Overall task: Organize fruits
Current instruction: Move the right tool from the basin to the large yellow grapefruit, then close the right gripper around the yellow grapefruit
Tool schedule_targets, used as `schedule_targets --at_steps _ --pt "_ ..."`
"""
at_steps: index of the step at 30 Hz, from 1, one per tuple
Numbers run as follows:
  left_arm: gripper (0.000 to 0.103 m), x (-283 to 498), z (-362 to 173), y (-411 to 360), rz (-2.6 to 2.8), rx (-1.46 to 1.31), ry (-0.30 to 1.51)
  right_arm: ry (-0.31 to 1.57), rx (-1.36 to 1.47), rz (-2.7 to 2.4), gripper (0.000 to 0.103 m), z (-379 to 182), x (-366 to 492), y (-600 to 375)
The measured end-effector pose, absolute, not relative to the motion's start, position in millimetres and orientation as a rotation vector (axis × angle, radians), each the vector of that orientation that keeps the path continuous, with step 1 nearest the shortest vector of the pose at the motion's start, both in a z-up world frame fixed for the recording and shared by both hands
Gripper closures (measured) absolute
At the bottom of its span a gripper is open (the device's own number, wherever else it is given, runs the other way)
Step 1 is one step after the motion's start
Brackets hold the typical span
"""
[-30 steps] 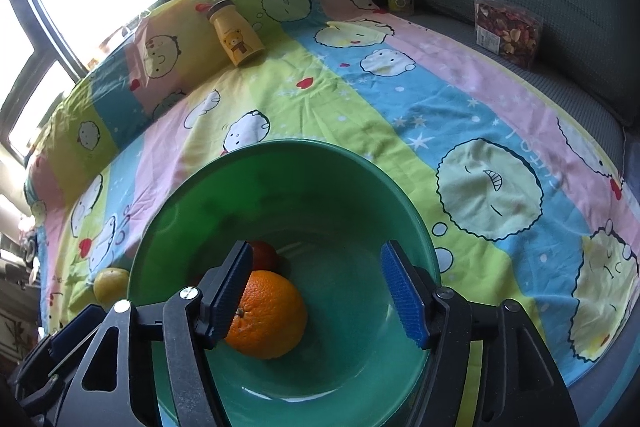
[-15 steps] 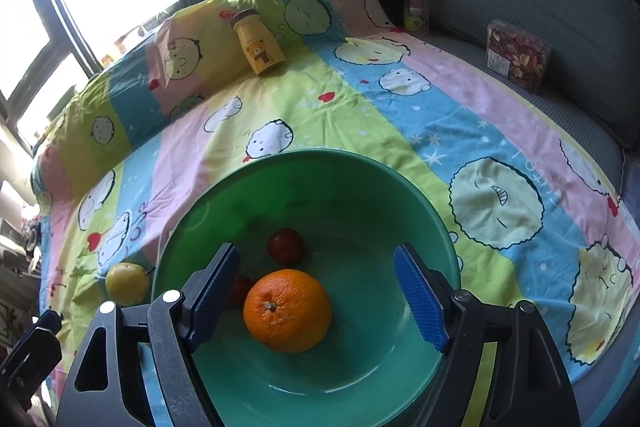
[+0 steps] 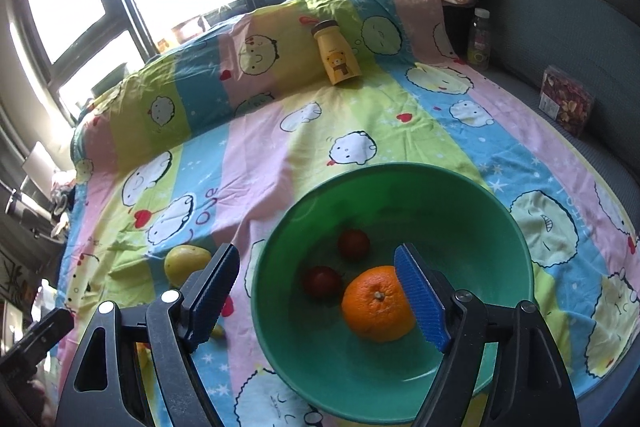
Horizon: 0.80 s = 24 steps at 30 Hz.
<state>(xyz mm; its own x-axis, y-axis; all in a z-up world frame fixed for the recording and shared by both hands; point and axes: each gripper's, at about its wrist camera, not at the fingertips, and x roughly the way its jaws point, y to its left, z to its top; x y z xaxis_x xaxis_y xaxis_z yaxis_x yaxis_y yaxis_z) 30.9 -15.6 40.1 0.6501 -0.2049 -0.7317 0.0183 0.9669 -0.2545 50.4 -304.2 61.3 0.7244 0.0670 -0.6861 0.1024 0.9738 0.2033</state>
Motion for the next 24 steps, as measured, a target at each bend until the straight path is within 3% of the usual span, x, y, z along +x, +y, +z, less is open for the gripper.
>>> schedule_targets --at_steps 14,21,24 --pt "0.016 28.5 -23.3 18.6 -0.127 -0.306 1.013 0.903 0.301 0.430 0.023 39.7 70.9 -207.3" --pt "0.016 20.2 -20.8 11.6 -0.209 -0.298 0.964 1.020 0.278 0.607 0.023 11.1 76.9 -146.5" --pt "0.016 22.7 -25.3 6.5 -0.229 -0.301 0.980 1.077 0.303 0.655 0.033 -2.4 80.5 -135.6"
